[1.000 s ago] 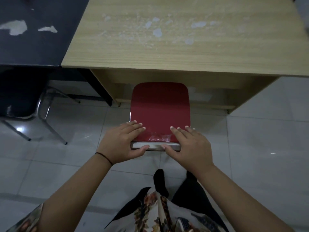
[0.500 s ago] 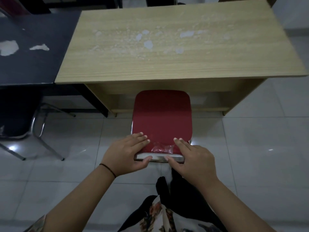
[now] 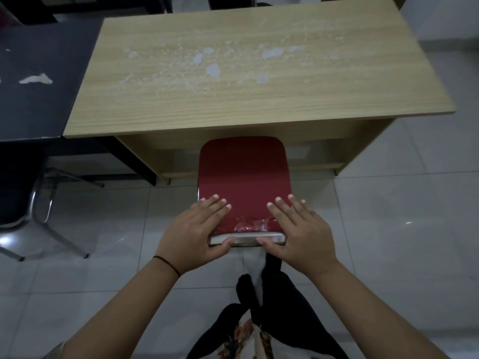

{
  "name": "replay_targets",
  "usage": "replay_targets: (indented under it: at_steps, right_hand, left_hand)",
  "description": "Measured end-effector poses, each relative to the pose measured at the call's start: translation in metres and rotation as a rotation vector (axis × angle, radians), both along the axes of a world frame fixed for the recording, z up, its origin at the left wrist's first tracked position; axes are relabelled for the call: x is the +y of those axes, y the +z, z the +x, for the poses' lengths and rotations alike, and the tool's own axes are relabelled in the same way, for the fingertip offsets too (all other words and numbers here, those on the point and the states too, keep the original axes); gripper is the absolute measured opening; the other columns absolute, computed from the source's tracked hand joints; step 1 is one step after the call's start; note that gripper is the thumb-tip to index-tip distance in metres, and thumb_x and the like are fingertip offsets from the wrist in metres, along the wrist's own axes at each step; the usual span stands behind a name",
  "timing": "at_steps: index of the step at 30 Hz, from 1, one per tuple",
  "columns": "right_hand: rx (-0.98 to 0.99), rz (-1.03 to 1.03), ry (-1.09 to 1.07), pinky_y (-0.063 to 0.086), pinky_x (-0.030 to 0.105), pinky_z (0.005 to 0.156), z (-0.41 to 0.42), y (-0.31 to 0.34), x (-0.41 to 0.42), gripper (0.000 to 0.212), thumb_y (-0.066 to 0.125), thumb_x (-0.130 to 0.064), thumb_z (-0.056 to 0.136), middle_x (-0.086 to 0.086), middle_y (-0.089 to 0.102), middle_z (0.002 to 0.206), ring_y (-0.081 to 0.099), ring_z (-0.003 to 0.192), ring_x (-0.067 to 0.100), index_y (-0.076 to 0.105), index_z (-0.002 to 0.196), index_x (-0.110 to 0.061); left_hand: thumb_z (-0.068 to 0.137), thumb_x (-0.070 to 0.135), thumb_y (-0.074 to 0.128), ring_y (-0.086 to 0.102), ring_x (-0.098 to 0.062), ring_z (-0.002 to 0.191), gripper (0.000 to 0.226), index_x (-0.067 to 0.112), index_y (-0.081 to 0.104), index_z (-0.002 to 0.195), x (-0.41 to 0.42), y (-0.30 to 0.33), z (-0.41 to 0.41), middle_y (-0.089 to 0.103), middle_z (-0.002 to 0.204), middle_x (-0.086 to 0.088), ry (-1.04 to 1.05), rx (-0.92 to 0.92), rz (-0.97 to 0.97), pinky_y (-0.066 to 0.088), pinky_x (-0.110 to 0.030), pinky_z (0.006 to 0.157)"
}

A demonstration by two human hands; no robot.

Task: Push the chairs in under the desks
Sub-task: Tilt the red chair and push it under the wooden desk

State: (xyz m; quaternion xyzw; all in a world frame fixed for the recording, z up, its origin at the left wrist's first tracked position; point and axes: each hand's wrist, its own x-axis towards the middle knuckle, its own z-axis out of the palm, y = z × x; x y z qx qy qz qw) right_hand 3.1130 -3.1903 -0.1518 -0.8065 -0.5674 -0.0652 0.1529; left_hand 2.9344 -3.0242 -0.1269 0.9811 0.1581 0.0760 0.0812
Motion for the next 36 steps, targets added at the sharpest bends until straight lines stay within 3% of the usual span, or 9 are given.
replay_targets:
  at_steps: [5,8,16,21,29,36]
  right_hand:
    - [0.017,-0.125,0.01,0.033,0.044,0.109,0.024,0.006,0.004,0.069,0.035,-0.067,0.086,0.007,0.062,0.127,0.053,0.124,0.028,0.059,0.129,-0.017]
    - [0.035,-0.183,0.001,0.028,0.043,0.112,0.028,0.009,0.005,0.069,0.033,-0.065,0.088,0.007,0.059,0.131,0.049,0.128,0.028,0.054,0.134,-0.019]
    - [0.13,-0.191,-0.111,0.038,0.044,0.106,0.017,0.015,0.013,0.067,0.032,-0.059,0.09,0.009,0.062,0.127,0.054,0.123,0.03,0.056,0.132,-0.013]
    - [0.176,-0.169,-0.134,0.042,0.041,0.102,0.011,0.015,0.02,0.068,0.037,-0.059,0.087,0.007,0.064,0.124,0.056,0.121,0.027,0.057,0.132,-0.013]
    - [0.204,-0.191,-0.128,0.04,0.041,0.104,0.012,0.017,0.02,0.071,0.034,-0.062,0.087,0.006,0.062,0.127,0.055,0.122,0.026,0.054,0.134,-0.012]
    - [0.267,-0.237,-0.094,0.021,0.039,0.116,0.013,0.021,0.019,0.071,0.029,-0.064,0.088,0.001,0.048,0.143,0.036,0.138,0.022,0.042,0.143,-0.021]
  left_hand:
    - [0.085,0.055,0.047,0.045,-0.02,0.129,0.063,0.008,0.056,0.127,-0.002,0.002,0.022,0.057,0.13,-0.006,0.068,0.052,-0.02,0.031,-0.035,0.11]
    - [0.087,0.06,0.036,0.042,-0.02,0.131,0.07,0.007,0.052,0.131,-0.005,0.004,0.028,0.055,0.133,-0.007,0.138,0.108,0.0,0.024,-0.032,0.112]
    - [0.09,0.064,0.019,0.045,-0.021,0.129,0.08,0.003,0.051,0.131,-0.004,0.004,0.03,0.054,0.133,-0.011,0.234,0.125,-0.045,0.028,-0.036,0.11]
    - [0.085,0.057,0.036,0.047,-0.023,0.127,0.072,0.003,0.052,0.13,0.006,0.005,0.026,0.055,0.132,-0.012,0.233,0.11,-0.039,0.031,-0.037,0.108]
    - [0.086,0.058,0.033,0.043,-0.02,0.13,0.072,0.006,0.05,0.132,0.006,0.005,0.026,0.053,0.135,-0.009,0.218,0.137,-0.05,0.026,-0.036,0.109]
    - [0.086,0.053,0.034,0.039,-0.02,0.133,0.065,0.014,0.046,0.137,0.008,0.01,0.026,0.049,0.138,-0.004,0.207,0.104,-0.107,0.023,-0.039,0.113]
